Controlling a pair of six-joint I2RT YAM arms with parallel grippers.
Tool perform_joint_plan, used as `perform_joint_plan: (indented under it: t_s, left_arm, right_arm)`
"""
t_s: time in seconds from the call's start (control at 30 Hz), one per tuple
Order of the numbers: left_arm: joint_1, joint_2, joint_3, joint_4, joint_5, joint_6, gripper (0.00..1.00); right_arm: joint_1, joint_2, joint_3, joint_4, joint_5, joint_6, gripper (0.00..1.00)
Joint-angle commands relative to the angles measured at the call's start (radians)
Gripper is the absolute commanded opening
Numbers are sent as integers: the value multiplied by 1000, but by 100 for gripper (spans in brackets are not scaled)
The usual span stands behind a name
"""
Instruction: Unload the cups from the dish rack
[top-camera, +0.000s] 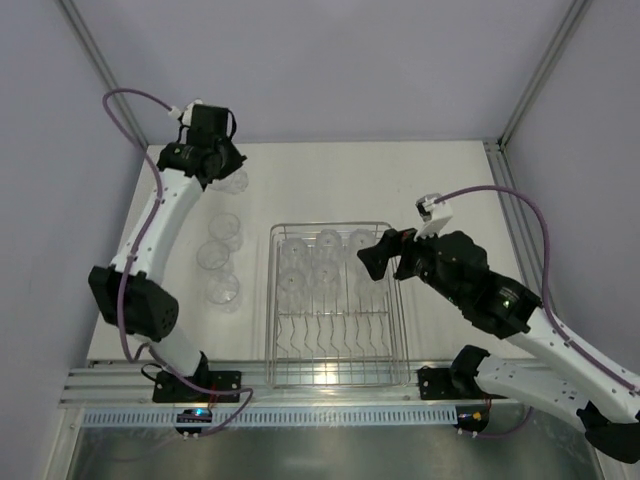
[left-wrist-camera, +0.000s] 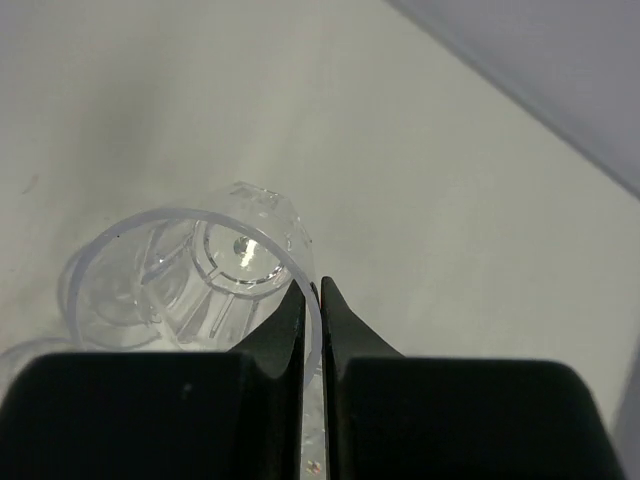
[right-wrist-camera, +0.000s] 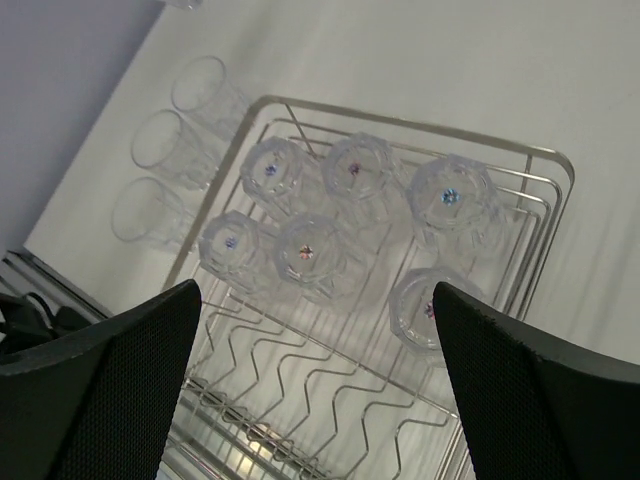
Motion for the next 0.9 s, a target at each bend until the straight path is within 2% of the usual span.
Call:
perform_joint_plan:
  t_s: [0.0, 0.27, 0.43, 0.57, 0.67, 0.7, 0.87]
  left_arm:
    - [21, 120, 133, -105, -245, 157, 0]
    - [108, 326, 241, -55, -286, 201, 0]
    - [125, 438, 267, -67, -250, 229, 0]
    - [125, 473, 216, -59, -209, 235, 0]
    - [125, 473, 170, -30, -187, 247, 0]
    - [124, 476, 163, -30, -180, 261, 0]
    - [125, 475, 152, -36, -149, 274, 0]
  right_arm:
    - [-3, 62, 52, -157, 4, -33, 100]
    - [-3, 91, 43, -154, 18, -30, 100]
    - [-3, 106, 41, -157, 78, -27, 100]
    - [-3, 196, 117, -240, 81, -34, 100]
    - [-3, 341, 213, -331, 53, -62, 100]
    - [-3, 411, 249, -308, 14, -86, 100]
    - [-3, 502, 305, -297, -16, -117, 100]
